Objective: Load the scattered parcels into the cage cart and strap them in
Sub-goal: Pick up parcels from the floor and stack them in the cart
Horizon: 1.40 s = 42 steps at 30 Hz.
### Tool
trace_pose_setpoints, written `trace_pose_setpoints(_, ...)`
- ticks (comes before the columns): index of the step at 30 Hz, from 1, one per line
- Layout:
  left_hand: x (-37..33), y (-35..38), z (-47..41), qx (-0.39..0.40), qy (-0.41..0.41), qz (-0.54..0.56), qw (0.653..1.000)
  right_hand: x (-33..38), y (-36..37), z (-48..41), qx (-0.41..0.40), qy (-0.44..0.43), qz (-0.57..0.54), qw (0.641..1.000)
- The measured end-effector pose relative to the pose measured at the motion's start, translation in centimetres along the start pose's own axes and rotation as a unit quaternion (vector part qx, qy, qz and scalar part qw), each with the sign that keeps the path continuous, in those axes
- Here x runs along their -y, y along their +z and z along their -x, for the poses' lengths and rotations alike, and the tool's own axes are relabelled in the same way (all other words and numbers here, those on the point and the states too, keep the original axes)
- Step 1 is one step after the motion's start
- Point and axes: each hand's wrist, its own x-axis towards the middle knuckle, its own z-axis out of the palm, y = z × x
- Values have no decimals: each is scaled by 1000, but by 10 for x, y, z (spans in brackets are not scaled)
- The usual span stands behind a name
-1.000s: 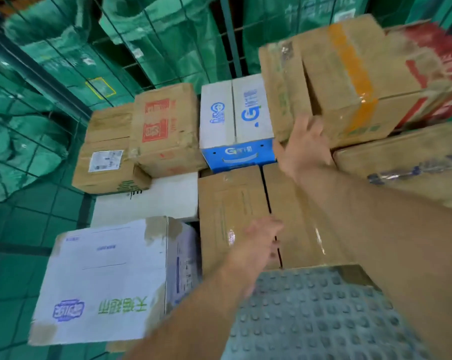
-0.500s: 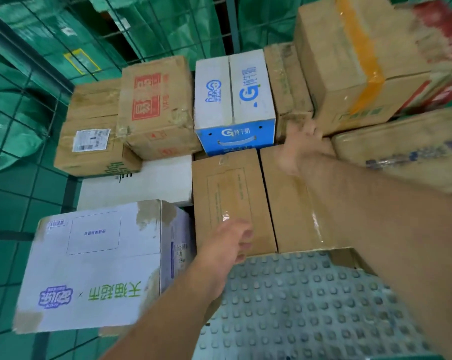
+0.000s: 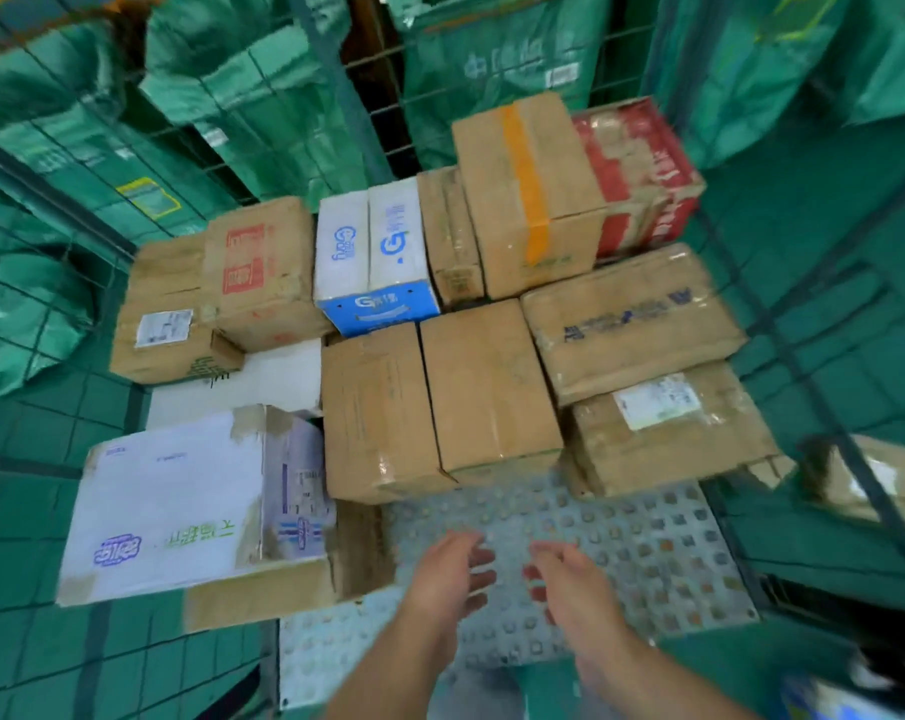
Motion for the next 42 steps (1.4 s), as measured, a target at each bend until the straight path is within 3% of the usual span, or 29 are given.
trace_pose_setpoints(2, 13, 39, 20, 24, 10, 3, 1000, 0, -30, 12, 19, 18, -8, 1000)
trace_pose_setpoints(6, 22, 95, 50, 83, 64, -34, 994, 12, -84, 31, 40, -40, -40, 998)
trace_pose_setpoints(11, 26, 125, 67, 114, 119, -176, 970, -6, -155, 55, -57, -50, -158, 985)
trace_pose_setpoints(17, 65, 124, 67, 168, 141, -314, 924, -102, -192, 100, -149, -22, -347, 926)
trace_pose_setpoints(22, 144, 121, 74, 208, 101, -393, 890, -228, -187, 165, -235, 37, -466, 852)
trace_pose_setpoints(26, 203, 117, 114, 259, 92, -471, 838, -309, -179, 216, -279, 70, -496, 819)
trace_pose_setpoints(36, 325, 202, 209, 322, 194, -598, 708, -460, -206, 311, -335, 23, -586, 737)
trace_pose_setpoints(42, 493, 255, 291, 351, 206, -661, 631, -601, -250, 366, -363, 7, -619, 696)
